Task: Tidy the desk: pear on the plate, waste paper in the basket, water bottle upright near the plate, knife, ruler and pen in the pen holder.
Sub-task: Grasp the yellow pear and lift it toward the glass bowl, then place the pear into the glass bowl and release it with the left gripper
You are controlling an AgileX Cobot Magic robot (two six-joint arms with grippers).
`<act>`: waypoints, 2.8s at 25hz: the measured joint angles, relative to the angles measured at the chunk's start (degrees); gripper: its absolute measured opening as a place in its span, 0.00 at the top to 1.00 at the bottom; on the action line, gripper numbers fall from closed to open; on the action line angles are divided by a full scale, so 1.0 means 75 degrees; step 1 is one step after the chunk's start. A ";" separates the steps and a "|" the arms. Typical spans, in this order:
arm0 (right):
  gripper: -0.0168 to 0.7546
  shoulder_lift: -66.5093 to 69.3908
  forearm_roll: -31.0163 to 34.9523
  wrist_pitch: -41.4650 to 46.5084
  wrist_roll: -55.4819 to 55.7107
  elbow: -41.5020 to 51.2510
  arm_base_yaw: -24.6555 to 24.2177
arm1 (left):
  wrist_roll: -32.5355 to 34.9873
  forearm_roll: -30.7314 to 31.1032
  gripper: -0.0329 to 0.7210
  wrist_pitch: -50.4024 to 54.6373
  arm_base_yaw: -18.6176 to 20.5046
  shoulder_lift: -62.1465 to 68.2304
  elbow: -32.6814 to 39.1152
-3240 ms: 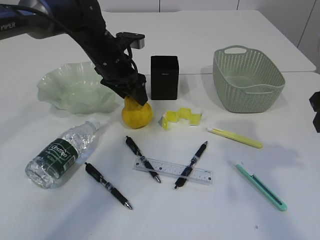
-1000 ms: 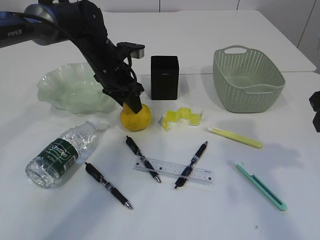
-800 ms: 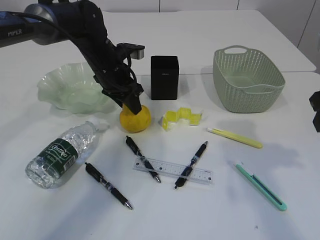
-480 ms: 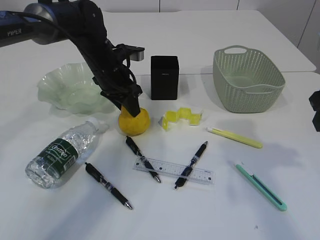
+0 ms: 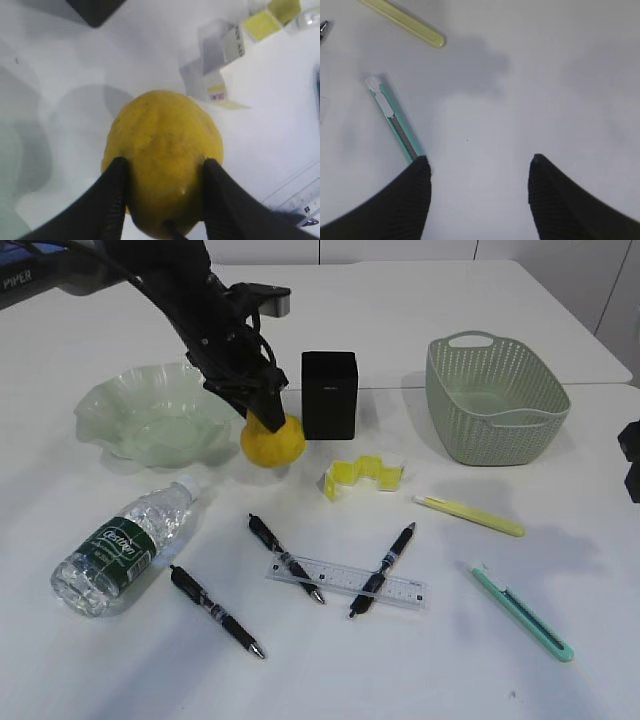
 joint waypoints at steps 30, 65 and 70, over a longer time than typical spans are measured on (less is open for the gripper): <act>0.39 0.0000 0.0000 -0.0078 0.0000 0.0000 0.0000 | -0.0267 0.0125 0.56 0.0137 0.0000 -0.0151 -0.0581; 0.39 0.0000 -0.0062 -0.0304 0.0000 0.0000 0.0000 | -0.0903 0.2761 0.56 0.0184 0.1146 -0.0632 -0.0629; 0.39 0.0000 -0.0075 -0.0316 0.0000 0.0000 0.0000 | -0.0951 0.2407 0.56 0.0184 0.1498 -0.0632 -0.0629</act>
